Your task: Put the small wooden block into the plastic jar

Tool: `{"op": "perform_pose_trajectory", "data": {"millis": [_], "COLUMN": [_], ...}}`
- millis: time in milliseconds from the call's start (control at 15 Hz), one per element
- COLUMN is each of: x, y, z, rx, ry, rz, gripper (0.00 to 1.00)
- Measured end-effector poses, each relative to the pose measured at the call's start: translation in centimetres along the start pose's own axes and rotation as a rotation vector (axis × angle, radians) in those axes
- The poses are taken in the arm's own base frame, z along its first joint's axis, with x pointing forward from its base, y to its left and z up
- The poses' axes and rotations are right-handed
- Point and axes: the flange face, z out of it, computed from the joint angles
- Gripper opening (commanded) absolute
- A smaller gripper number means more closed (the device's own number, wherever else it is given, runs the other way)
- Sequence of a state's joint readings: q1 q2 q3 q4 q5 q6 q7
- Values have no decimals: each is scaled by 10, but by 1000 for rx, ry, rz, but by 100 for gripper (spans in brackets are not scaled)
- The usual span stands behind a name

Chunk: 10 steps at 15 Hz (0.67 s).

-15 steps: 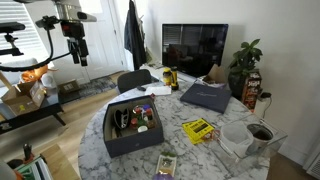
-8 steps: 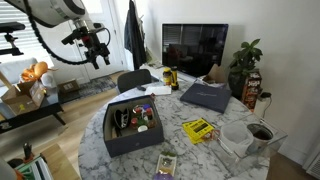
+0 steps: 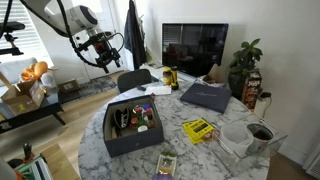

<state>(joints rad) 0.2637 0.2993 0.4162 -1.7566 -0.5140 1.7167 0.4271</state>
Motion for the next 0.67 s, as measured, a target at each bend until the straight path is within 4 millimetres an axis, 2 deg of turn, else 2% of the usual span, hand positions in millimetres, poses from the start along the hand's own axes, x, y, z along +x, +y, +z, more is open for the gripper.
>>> {"op": "perform_pose_trajectory", "data": {"millis": [133, 267, 467, 667], "x": [2, 12, 44, 78], "y": [-1, -13, -40, -75], "z": [0, 9, 46, 94], "rx": [-7, -4, 7, 33], "ry": [2, -3, -38, -73], "rz": [-17, -122, -285, -451], "gripper": [100, 100, 100, 100]}}
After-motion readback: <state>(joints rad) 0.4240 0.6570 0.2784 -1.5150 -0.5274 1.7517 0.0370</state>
